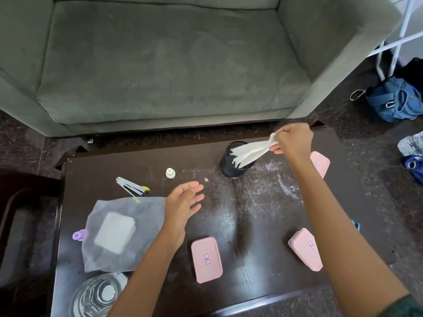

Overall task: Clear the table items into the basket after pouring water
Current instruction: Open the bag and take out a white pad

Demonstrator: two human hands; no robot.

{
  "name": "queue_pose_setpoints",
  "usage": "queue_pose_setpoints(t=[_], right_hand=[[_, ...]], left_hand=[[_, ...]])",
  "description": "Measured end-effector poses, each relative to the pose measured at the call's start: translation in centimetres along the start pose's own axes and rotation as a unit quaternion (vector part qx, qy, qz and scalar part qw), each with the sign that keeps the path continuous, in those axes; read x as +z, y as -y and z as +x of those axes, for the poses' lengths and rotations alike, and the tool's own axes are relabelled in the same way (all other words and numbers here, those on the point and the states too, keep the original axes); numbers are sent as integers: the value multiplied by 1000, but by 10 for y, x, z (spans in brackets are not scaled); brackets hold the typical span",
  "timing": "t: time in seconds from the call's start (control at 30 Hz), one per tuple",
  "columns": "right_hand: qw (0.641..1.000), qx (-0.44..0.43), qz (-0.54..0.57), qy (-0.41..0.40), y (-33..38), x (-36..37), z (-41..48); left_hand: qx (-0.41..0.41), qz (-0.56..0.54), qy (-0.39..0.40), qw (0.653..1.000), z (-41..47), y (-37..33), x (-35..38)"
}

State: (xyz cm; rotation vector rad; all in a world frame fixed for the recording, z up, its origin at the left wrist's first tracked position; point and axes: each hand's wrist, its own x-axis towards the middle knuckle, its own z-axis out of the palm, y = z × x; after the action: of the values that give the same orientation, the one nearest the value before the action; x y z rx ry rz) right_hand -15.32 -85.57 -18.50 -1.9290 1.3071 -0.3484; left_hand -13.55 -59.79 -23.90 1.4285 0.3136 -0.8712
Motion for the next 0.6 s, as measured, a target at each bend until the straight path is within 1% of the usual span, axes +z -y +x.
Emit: queue_pose_setpoints(t=[0.1,0.23,0.33,0.4,0.43,0.5,0.53,0.6], right_hand=[[998,-13,-56,19,-7,14,6],[994,-15,-89,69,-12,32,3],[985,-24,-153,75,-14,39,-4],[974,-47,-207,76,-12,38,-9],[966,-76,-238,63,-11,36,-13],[943,-174,-284,-6,-12,30,-26],[929,-225,-289,-46,-14,29,-37],[912,-292,-271,-100,-20,31,-68]], left_hand=[[1,9,1,1000,3,2,2],[0,16,-1,1000,5,2,5],[-5,26,-3,1000,4,3,5],[-4,38,-5,999,2,2,4],[-2,46,-6,999,0,1,2],[8,65,-9,998,-7,-2,-4],[15,74,-12,997,-12,-4,-8],[39,92,-15,995,-22,-6,-20]])
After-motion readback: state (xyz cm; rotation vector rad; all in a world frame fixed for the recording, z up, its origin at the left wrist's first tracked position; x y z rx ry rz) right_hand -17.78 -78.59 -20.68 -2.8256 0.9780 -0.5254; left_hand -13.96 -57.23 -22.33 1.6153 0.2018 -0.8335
